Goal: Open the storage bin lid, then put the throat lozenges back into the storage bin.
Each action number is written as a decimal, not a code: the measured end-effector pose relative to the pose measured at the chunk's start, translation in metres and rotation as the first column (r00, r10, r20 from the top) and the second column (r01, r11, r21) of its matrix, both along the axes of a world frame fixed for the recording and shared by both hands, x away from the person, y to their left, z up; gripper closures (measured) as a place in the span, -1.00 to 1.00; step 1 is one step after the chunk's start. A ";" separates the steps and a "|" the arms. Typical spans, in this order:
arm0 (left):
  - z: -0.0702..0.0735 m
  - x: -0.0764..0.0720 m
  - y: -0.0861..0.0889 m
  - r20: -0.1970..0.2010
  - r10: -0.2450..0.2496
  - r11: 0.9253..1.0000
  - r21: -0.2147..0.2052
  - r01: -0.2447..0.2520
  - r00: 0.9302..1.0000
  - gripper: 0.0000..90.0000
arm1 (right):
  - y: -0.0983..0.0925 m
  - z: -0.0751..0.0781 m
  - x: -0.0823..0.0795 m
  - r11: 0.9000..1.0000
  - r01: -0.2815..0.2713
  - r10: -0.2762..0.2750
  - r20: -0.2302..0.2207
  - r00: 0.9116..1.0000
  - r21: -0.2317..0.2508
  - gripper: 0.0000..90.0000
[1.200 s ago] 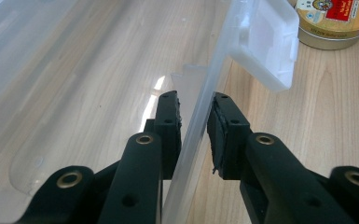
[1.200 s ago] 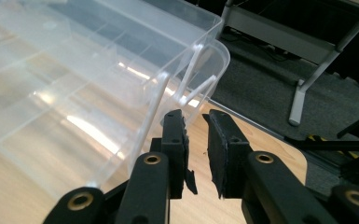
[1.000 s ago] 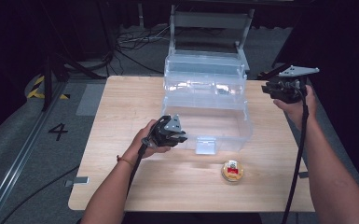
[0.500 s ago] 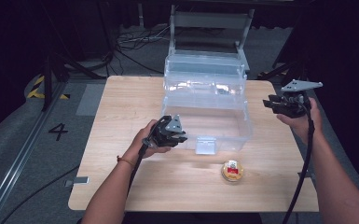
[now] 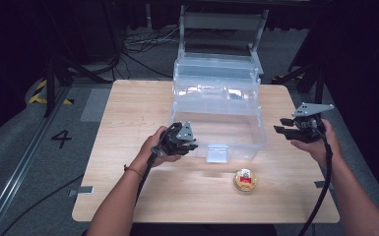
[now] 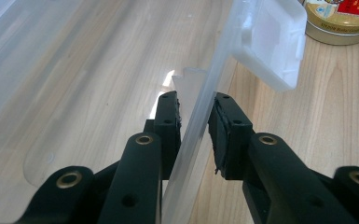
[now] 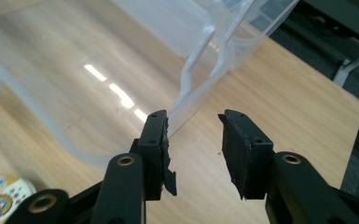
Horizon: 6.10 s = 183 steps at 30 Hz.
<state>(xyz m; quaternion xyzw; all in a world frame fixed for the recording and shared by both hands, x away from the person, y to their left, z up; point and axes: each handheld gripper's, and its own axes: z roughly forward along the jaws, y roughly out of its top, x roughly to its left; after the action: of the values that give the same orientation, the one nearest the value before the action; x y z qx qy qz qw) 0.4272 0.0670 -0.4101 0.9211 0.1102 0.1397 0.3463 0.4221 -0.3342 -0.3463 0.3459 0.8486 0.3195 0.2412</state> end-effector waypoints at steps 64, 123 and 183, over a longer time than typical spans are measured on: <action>-0.043 -0.062 0.104 -0.077 0.246 0.969 -0.018 -0.248 0.966 -0.52 | 0.111 -0.081 -0.061 0.903 -0.363 0.213 -0.493 0.843 -0.231 -0.53; -0.074 -0.056 0.122 -0.180 0.305 0.945 -0.067 -0.321 0.935 -0.64 | 0.098 -0.062 -0.052 0.856 -0.404 0.230 -0.462 0.857 -0.322 -0.54; -0.074 -0.056 0.122 -0.182 0.304 0.945 -0.068 -0.320 0.935 -0.65 | 0.088 0.030 0.010 0.841 -0.370 0.254 -0.315 0.914 -0.395 -0.54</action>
<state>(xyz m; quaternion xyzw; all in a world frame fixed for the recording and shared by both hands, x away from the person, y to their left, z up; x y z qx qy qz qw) 0.3712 0.1886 -0.4843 0.8825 0.2906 0.1090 0.3533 0.4321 -0.2459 -0.3161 0.1748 0.9675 0.1052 0.1493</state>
